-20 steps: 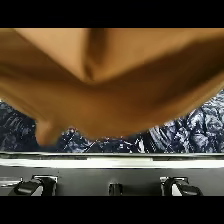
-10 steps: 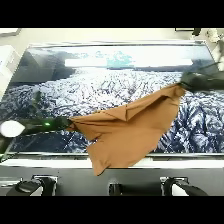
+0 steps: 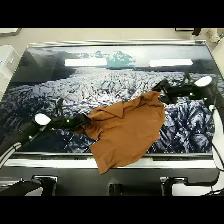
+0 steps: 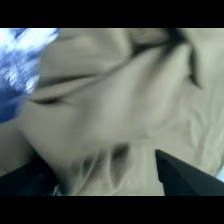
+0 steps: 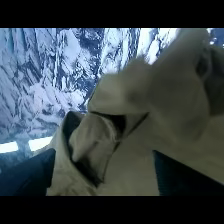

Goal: Fold the clothes and pants, and hang the long-sleeved shirts on hangers.

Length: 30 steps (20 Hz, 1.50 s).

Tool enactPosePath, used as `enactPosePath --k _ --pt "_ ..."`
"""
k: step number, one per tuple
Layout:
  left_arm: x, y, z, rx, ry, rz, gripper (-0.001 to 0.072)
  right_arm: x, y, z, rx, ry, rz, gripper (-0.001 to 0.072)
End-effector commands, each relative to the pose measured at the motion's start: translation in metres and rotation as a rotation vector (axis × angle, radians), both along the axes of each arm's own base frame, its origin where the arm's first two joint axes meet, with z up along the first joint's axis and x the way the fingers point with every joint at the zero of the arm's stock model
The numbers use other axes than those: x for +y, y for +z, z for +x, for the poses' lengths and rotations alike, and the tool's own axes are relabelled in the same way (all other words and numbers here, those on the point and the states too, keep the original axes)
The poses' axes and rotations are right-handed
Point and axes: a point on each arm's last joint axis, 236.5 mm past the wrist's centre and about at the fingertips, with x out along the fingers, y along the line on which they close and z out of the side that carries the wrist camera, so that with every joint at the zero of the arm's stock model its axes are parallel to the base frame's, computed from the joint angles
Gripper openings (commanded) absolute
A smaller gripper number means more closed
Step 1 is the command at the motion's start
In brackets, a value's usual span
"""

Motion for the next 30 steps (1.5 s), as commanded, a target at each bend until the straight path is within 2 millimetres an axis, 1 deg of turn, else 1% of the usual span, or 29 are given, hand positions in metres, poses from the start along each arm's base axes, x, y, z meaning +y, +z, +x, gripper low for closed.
enactPosePath --k 1,2,3,4,5,6,7,8,9,10,12,14,16,17,18,20,21,22,23,24,25,26,27,30 --pt "0.041 0.032 -0.002 -0.037 -0.220 0.078 0.0714 -0.044 0.014 -0.051 0.115 0.127 -0.018 0.0706" --pt "0.074 0.041 0.002 -0.038 -0.218 0.144 0.0714 -0.065 0.013 -0.076 0.189 0.134 -0.043 0.0698" --pt "0.109 0.049 0.007 -0.035 -0.181 0.193 0.0714 -0.081 0.008 -0.098 0.257 0.128 -0.086 0.0689" --pt "0.135 0.054 0.010 -0.023 -0.125 0.197 0.0713 -0.087 0.002 -0.118 0.303 0.140 -0.131 0.0689" --pt "0.155 0.052 0.009 0.011 -0.055 0.181 0.0712 -0.089 -0.007 -0.134 0.336 0.154 -0.165 0.0690" --pt "0.168 0.044 0.005 0.045 -0.004 0.172 0.0710 -0.084 -0.016 -0.149 0.357 0.155 -0.160 0.0690" --pt "0.173 0.032 -0.001 0.076 0.017 0.164 0.0710 -0.077 -0.028 -0.164 0.380 0.161 -0.145 0.0691" --pt "0.171 0.016 -0.012 0.119 0.018 0.153 0.0702 -0.067 -0.040 -0.181 0.408 0.172 -0.116 0.0691" --pt "0.165 0.000 -0.020 0.151 0.016 0.141 0.0694 -0.059 -0.053 -0.199 0.442 0.186 -0.097 0.0691" --pt "0.156 -0.013 -0.027 0.167 0.002 0.125 0.0693 -0.051 -0.063 -0.216 0.476 0.199 -0.076 0.0691" --pt "0.131 -0.029 -0.030 0.164 -0.003 0.064 0.0693 -0.036 -0.075 -0.242 0.533 0.221 -0.023 0.0691" --pt "0.107 -0.040 -0.030 0.157 -0.026 0.032 0.0693 -0.028 -0.082 -0.255 0.563 0.233 0.009 0.0694" --pt "0.091 -0.050 -0.030 0.167 -0.052 0.031 0.0692 -0.025 -0.083 -0.262 0.580 0.244 0.023 0.0694" --pt "0.084 -0.054 -0.027 0.165 -0.053 0.029 0.0664 -0.024 -0.083 -0.263 0.583 0.250 0.026 0.0694" --pt "0.078 -0.056 -0.024 0.157 -0.052 0.027 0.0598 -0.023 -0.082 -0.265 0.589 0.255 0.031 0.0694" --pt "0.069 -0.056 -0.019 0.131 -0.053 0.033 0.0576 -0.021 -0.083 -0.269 0.600 0.265 0.034 0.0694" --pt "0.068 -0.057 -0.018 0.126 -0.050 0.035 0.0513 -0.018 -0.087 -0.274 0.615 0.287 0.015 0.0694" --pt "0.067 -0.057 -0.016 0.120 -0.046 0.041 0.0423 -0.013 -0.094 -0.280 0.624 0.319 -0.014 0.0694" --pt "0.067 -0.058 -0.014 0.124 -0.028 0.044 0.0423 -0.002 -0.101 -0.283 0.622 0.348 -0.031 0.0694" --pt "0.065 -0.059 -0.013 0.133 -0.012 0.043 0.0355 0.007 -0.108 -0.286 0.618 0.377 -0.051 0.0695" --pt "0.064 -0.059 -0.013 0.135 -0.009 0.042 0.0189 0.016 -0.114 -0.289 0.616 0.406 -0.072 0.0706" --pt "0.063 -0.059 -0.013 0.134 -0.014 0.043 0.0089 0.023 -0.118 -0.291 0.616 0.415 -0.089 0.0708" --pt "0.061 -0.058 -0.014 0.135 -0.021 0.039 0.0024 0.031 -0.123 -0.290 0.615 0.407 -0.099 0.0707" --pt "0.060 -0.052 -0.015 0.125 -0.026 0.036 0.0023 0.066 -0.125 -0.282 0.558 0.399 -0.045 0.0698"
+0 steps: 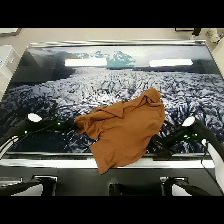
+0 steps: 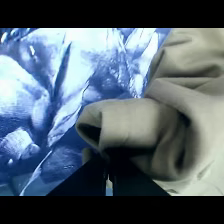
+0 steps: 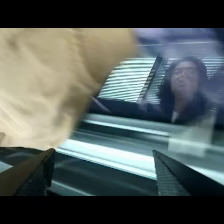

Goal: Fold the clothes and pants, and hang the long-sleeved shirts on hangers.

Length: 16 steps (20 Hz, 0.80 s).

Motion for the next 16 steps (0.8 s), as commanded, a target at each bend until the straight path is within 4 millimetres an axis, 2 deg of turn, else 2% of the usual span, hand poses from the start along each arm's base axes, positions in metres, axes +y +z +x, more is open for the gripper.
enactPosePath --k 1,3,4,6,8,9,10,11,12,13,14,15,16 --pt "-0.002 0.007 0.001 -0.015 0.002 -0.005 0.0023 0.039 -0.007 0.011 -0.068 -0.011 0.035 0.0696" --pt "-0.003 0.015 0.002 -0.036 -0.002 -0.007 0.0023 0.058 -0.010 0.018 -0.116 -0.002 0.035 0.0685" --pt "-0.004 0.020 0.002 -0.046 -0.006 -0.010 0.0023 0.067 -0.011 0.022 -0.136 -0.010 0.030 0.0586" --pt "-0.005 0.031 0.002 -0.072 -0.013 -0.015 0.0023 0.081 -0.005 0.029 -0.163 -0.006 0.053 0.0061" --pt "-0.002 0.053 0.013 -0.141 -0.004 -0.013 0.0021 0.082 0.020 0.051 -0.248 0.061 0.071 0.0035" --pt "0.002 0.077 0.026 -0.211 0.005 -0.012 0.0021 0.078 0.044 0.074 -0.351 0.120 0.052 0.0035" --pt "0.006 0.109 0.041 -0.300 0.014 -0.010 0.0020 0.072 0.076 0.100 -0.481 0.190 0.021 0.0035" --pt "0.011 0.151 0.058 -0.414 0.023 -0.004 0.0021 0.057 0.119 0.131 -0.635 0.253 -0.058 0.0035" --pt "0.017 0.207 0.073 -0.554 0.038 0.004 0.0020 0.035 0.174 0.164 -0.802 0.272 -0.181 0.0034" --pt "0.025 0.265 0.081 -0.695 0.054 0.017 0.0021 0.007 0.236 0.192 -0.966 0.235 -0.327 0.0034" --pt "0.034 0.332 0.082 -0.850 0.073 0.035 0.0021 -0.026 0.315 0.210 -1.152 0.156 -0.482 0.0035" --pt "0.044 0.401 0.073 -1.009 0.094 0.057 0.0021 -0.052 0.391 0.211 -1.326 0.068 -0.595 0.0035" --pt "0.050 0.461 0.056 -1.150 0.113 0.082 0.0022 -0.070 0.469 0.197 -1.505 -0.032 -0.660 0.0035"
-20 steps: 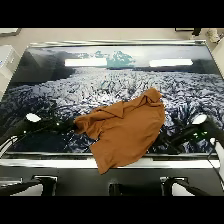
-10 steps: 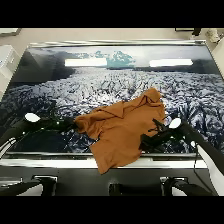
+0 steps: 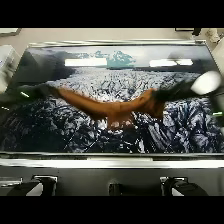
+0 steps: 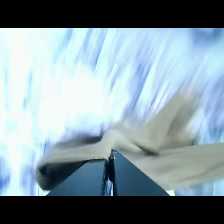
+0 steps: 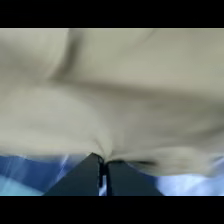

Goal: Fold the clothes and pants, and hang the long-sleeved shirts on hangers.

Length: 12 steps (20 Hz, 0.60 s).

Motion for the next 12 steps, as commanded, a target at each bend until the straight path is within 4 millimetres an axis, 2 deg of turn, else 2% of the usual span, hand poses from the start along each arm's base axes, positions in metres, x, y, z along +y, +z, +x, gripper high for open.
enactPosePath --k 1,2,3,4,6,8,9,11,12 --pt "0.021 0.215 -0.056 -0.510 0.083 0.066 0.0022 -0.083 0.254 -0.030 -0.657 -0.262 -0.129 0.0035" --pt "0.020 0.260 -0.085 -0.629 0.098 0.078 0.0021 -0.084 0.300 -0.061 -0.775 -0.269 -0.078 0.0035" --pt "0.016 0.298 -0.117 -0.741 0.109 0.084 0.0022 -0.079 0.327 -0.088 -0.848 -0.256 -0.016 0.0035" --pt "0.013 0.326 -0.147 -0.831 0.120 0.081 0.0022 -0.074 0.344 -0.114 -0.899 -0.240 0.042 0.0035" --pt "0.015 0.370 -0.202 -1.001 0.178 0.054 0.0022 -0.069 0.363 -0.151 -0.968 -0.211 0.097 0.0035" --pt "0.025 0.402 -0.241 -1.118 0.252 -0.035 0.0022 -0.068 0.387 -0.175 -1.064 -0.201 0.135 0.0035" --pt "0.029 0.412 -0.254 -1.155 0.274 -0.072 0.0022 -0.069 0.400 -0.184 -1.121 -0.200 0.154 0.0035" --pt "0.030 0.416 -0.261 -1.169 0.282 -0.091 0.0021 -0.068 0.420 -0.195 -1.202 -0.195 0.183 0.0035" --pt "0.029 0.413 -0.255 -1.153 0.276 -0.084 0.0021 -0.068 0.420 -0.194 -1.203 -0.196 0.181 0.0035"
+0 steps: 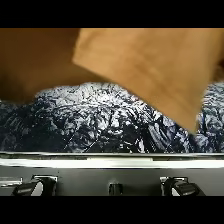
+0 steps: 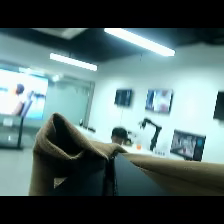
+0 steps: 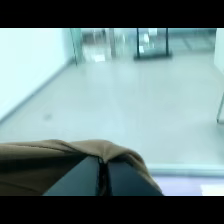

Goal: Fold the clothes and pants, and hang the long-sleeved shirts on hangers.

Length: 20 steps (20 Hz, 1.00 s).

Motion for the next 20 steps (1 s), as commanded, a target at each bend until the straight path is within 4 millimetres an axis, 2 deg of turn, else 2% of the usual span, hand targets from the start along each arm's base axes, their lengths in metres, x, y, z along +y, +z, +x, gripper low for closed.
enactPosePath --k 1,2,3,5,7,8,9,10,12,13,14,15,16,18,20 --pt "0.003 0.013 -0.016 -0.045 0.006 -0.034 0.0021 -0.004 0.020 -0.018 -0.084 -0.004 0.016 0.0035" --pt "0.001 -0.001 0.003 0.019 0.003 -0.003 0.0021 -0.006 0.002 -0.004 -0.005 -0.023 -0.001 0.0035" --pt "-0.001 -0.021 0.026 0.102 0.002 0.039 0.0021 -0.005 -0.026 0.012 0.110 -0.031 -0.019 0.0035" --pt "-0.004 -0.083 0.086 0.333 -0.034 0.102 0.0022 -0.003 -0.112 0.054 0.445 -0.047 -0.070 0.0035" --pt "-0.001 -0.165 0.152 0.588 -0.087 0.103 0.0022 -0.002 -0.208 0.101 0.770 -0.070 -0.126 0.0036" --pt "0.005 -0.214 0.186 0.714 -0.103 0.082 0.0022 -0.002 -0.255 0.130 0.887 -0.089 -0.152 0.0036" --pt "0.008 -0.263 0.216 0.831 -0.118 0.062 0.0022 -0.001 -0.298 0.160 0.966 -0.108 -0.154 0.0036" --pt "0.008 -0.321 0.245 0.952 -0.138 0.055 0.0022 0.001 -0.344 0.194 1.021 -0.135 -0.124 0.0036" --pt "0.007 -0.420 0.288 1.134 -0.155 0.040 0.0022 0.011 -0.429 0.251 1.083 -0.171 -0.016 0.0036" --pt "0.006 -0.457 0.305 1.203 -0.162 0.013 0.0022 0.015 -0.468 0.268 1.137 -0.210 0.074 0.0036" --pt "0.001 -0.490 0.319 1.269 -0.188 -0.047 0.0022 0.020 -0.501 0.276 1.200 -0.253 0.179 0.0037" --pt "-0.008 -0.514 0.327 1.328 -0.225 -0.120 0.0022 0.029 -0.533 0.278 1.273 -0.284 0.287 0.0037" --pt "-0.018 -0.537 0.331 1.384 -0.267 -0.178 0.0022 0.041 -0.556 0.276 1.336 -0.277 0.354 0.0037" --pt "-0.039 -0.573 0.328 1.477 -0.329 -0.202 0.0022 0.065 -0.587 0.274 1.428 -0.227 0.429 0.0037" --pt "-0.058 -0.594 0.321 1.531 -0.369 -0.180 0.0021 0.072 -0.602 0.276 1.450 -0.198 0.426 0.0037"
